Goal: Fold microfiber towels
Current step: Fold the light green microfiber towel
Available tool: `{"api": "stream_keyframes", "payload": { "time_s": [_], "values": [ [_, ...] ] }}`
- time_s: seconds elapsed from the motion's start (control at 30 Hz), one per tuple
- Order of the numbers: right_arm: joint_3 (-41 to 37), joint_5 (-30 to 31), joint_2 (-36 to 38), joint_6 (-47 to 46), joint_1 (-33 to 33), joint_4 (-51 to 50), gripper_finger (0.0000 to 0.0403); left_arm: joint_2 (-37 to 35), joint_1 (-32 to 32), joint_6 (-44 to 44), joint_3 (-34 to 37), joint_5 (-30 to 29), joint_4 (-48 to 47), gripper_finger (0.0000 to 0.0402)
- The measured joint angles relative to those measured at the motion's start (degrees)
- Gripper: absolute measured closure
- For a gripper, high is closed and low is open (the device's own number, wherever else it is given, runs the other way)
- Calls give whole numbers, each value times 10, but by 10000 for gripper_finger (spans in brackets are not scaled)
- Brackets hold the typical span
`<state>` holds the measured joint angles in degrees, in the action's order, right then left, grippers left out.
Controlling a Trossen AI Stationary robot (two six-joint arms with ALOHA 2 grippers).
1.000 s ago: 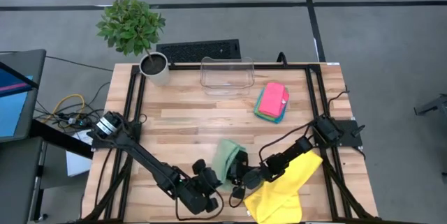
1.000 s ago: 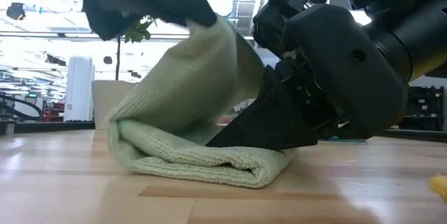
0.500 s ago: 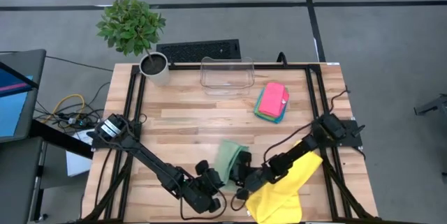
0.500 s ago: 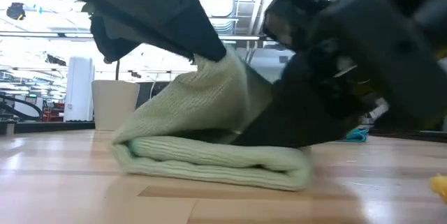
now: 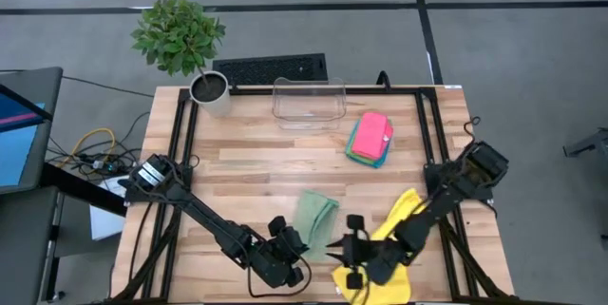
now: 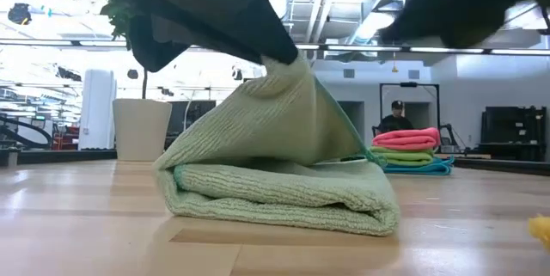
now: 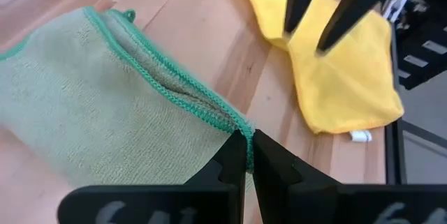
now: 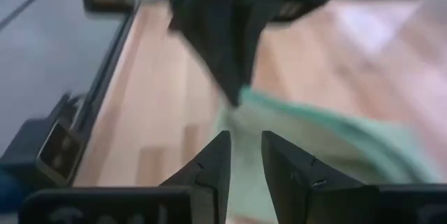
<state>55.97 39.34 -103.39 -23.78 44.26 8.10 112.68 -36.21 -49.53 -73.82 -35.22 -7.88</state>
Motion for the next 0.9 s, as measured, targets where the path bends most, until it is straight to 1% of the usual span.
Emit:
{"api": "stream_keyframes", "payload": {
  "time_s": [0.07, 0.13, 0.23, 0.37, 0.43, 0.5, 0.6, 0.7, 0.87, 0.9],
  "values": [
    [0, 57, 13, 12, 13, 1, 295, 0, 1, 7, 0, 0, 8, 395],
    [0, 86, 18, 20, 12, 2, 295, 0, 2, 9, 0, 0, 14, 395],
    [0, 86, 18, 28, -6, 12, 295, 0, 5, 12, 0, 2, 23, 395],
    [-1, 85, 8, 38, -34, 12, 295, 20, 9, 28, 0, 31, 52, 395],
    [1, 83, 9, 45, -48, 20, 295, 35, 12, 38, -1, 59, 75, 395],
    [1, 76, 9, 57, -62, 27, 295, 47, 16, 38, -6, 78, 79, 395],
    [1, 41, 9, 72, -79, 53, 295, 57, 23, 35, -13, 95, 84, 395],
    [1, -6, 2, 69, -99, 53, 295, 57, 26, 34, -12, 92, 91, 395],
    [3, -28, -18, 57, -114, 56, 295, 57, 26, 46, -12, 95, 111, 395],
    [1, -30, -22, 55, -115, 44, 295, 57, 26, 47, -12, 96, 111, 395]
  ]
}}
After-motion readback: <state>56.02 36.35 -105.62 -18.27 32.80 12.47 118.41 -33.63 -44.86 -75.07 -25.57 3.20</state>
